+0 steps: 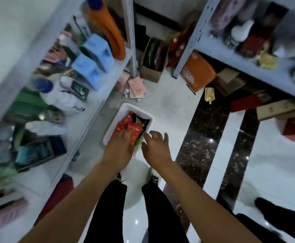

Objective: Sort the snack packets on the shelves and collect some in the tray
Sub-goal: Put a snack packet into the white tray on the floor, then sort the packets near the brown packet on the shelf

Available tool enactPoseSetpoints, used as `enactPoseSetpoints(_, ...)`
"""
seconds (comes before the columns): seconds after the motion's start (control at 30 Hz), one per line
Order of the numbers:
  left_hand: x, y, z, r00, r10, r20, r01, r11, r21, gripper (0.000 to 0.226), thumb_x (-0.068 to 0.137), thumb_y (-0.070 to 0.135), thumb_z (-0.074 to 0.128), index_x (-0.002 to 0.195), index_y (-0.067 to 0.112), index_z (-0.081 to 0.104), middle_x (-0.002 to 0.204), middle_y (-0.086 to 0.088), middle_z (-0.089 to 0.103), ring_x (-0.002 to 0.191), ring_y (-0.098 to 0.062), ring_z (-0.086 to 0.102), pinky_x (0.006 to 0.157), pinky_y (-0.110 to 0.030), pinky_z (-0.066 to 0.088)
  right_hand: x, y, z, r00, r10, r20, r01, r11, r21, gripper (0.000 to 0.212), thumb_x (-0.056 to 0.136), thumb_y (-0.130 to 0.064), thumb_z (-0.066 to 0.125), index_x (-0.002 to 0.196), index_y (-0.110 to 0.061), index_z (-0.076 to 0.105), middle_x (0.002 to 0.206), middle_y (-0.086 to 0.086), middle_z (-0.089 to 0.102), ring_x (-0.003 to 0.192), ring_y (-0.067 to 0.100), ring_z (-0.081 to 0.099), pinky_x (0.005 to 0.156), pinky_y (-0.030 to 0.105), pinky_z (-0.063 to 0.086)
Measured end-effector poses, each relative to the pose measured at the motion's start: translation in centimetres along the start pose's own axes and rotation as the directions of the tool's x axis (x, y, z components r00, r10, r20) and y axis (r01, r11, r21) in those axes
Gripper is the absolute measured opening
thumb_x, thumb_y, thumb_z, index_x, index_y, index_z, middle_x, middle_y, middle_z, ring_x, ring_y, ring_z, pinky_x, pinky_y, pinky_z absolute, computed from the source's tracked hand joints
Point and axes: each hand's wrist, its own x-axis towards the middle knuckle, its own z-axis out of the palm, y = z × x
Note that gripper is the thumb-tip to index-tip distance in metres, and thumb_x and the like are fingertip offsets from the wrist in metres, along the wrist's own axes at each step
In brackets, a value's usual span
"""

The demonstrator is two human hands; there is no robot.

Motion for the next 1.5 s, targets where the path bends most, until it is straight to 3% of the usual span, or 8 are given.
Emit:
enactPoseSetpoints(0.17, -11.3, 4.1, -7.5, 0.917, -0.201, -0.343, 0.079, 0.938, -0.338, 0.042, 0.097, 0.018, 0.05, 0.139, 0.017, 0.044, 0.139, -0.006, 0.05, 0.123, -0.027, 0.05, 0.1, -0.035, 0.038, -8.9, -5.8, -9.4, 0.958, -0.233, -0.168, 0.238, 0.971, 0.008, 0.059, 0.093, -0.043, 0.031, 0.146, -0.019, 0.043, 0.148, 0.011, 0.042, 0.141, 0.029, 0.031, 0.119, 0.048, 0.004)
enactPoseSetpoints(0.37, -22.2, 4.6, -15.9, 0.773, -0.188, -0.606, 0.01, 0.958, -0.286, 0.047, 0.097, 0.016, 0.049, 0.143, 0.016, 0.04, 0.147, -0.005, 0.043, 0.133, -0.022, 0.041, 0.105, -0.03, 0.033, -15.5, -13.9, -15.8, 0.797, -0.492, -0.351, 0.46, 0.87, -0.177, 0.063, 0.098, -0.03, 0.045, 0.155, -0.022, 0.021, 0.159, 0.015, 0.027, 0.148, 0.032, 0.022, 0.121, 0.043, 0.003)
enactPoseSetpoints(0.53, -34.0, 2.9, -21.6, 0.617, -0.086, -0.782, -0.056, 0.987, -0.152, 0.045, 0.096, 0.016, 0.052, 0.141, 0.012, 0.044, 0.145, -0.007, 0.046, 0.133, -0.024, 0.043, 0.107, -0.03, 0.032, -23.6, -23.6, -18.5, 0.565, -0.677, -0.471, 0.595, 0.73, -0.335, 0.058, 0.095, -0.033, 0.047, 0.15, -0.017, 0.037, 0.152, 0.018, 0.04, 0.141, 0.035, 0.037, 0.117, 0.055, 0.022)
enactPoseSetpoints(0.7, -48.0, -0.7, -25.4, 0.365, -0.085, -0.927, -0.047, 0.993, -0.109, 0.043, 0.094, 0.015, 0.056, 0.137, 0.015, 0.049, 0.145, -0.004, 0.046, 0.133, -0.021, 0.042, 0.106, -0.025, 0.027, -33.3, -35.0, -17.1, 0.326, -0.783, -0.53, 0.717, 0.57, -0.401, 0.054, 0.096, -0.034, 0.041, 0.145, -0.014, 0.045, 0.148, 0.016, 0.046, 0.138, 0.032, 0.042, 0.116, 0.055, 0.028)
enactPoseSetpoints(0.9, -64.0, -5.4, -27.5, 0.172, -0.035, -0.984, 0.057, 0.998, -0.025, 0.04, 0.094, 0.016, 0.054, 0.133, 0.013, 0.053, 0.143, -0.004, 0.048, 0.132, -0.019, 0.042, 0.105, -0.026, 0.032, -45.0, -45.9, -13.8, 0.128, -0.85, -0.511, 0.807, 0.388, -0.444, 0.055, 0.095, -0.035, 0.038, 0.146, -0.014, 0.044, 0.151, 0.013, 0.043, 0.142, 0.03, 0.035, 0.119, 0.053, 0.022)
enactPoseSetpoints(1.2, -80.8, -9.7, -28.3, 0.048, 0.012, -0.999, 0.219, 0.975, 0.022, 0.041, 0.092, 0.013, 0.058, 0.133, 0.015, 0.053, 0.143, -0.001, 0.048, 0.132, -0.014, 0.04, 0.109, -0.024, 0.029, -57.5, -57.0, -11.0, -0.083, -0.881, -0.466, 0.854, 0.178, -0.488, 0.055, 0.091, -0.028, 0.052, 0.143, -0.013, 0.045, 0.147, 0.012, 0.046, 0.139, 0.031, 0.037, 0.117, 0.052, 0.026)
enactPoseSetpoints(1.3, -84.4, -11.9, -28.8, 0.022, -0.038, -0.999, 0.291, 0.956, -0.03, 0.039, 0.092, 0.013, 0.058, 0.131, 0.012, 0.055, 0.141, -0.004, 0.05, 0.13, -0.02, 0.045, 0.108, -0.03, 0.034, -60.1, -60.1, -10.0, -0.108, -0.894, -0.435, 0.867, 0.13, -0.481, 0.056, 0.089, -0.027, 0.054, 0.142, -0.012, 0.047, 0.146, 0.014, 0.048, 0.138, 0.033, 0.039, 0.115, 0.053, 0.03)
enactPoseSetpoints(1.5, -88.9, -15.5, -29.4, -0.013, -0.156, -0.988, 0.418, 0.896, -0.147, 0.046, 0.097, 0.02, 0.053, 0.142, 0.013, 0.045, 0.149, -0.006, 0.042, 0.138, -0.023, 0.037, 0.108, -0.022, 0.018, -61.8, -65.2, -9.1, -0.206, -0.896, -0.395, 0.876, 0.011, -0.482, 0.055, 0.088, -0.028, 0.056, 0.14, -0.011, 0.05, 0.141, 0.014, 0.053, 0.134, 0.033, 0.046, 0.116, 0.05, 0.03)
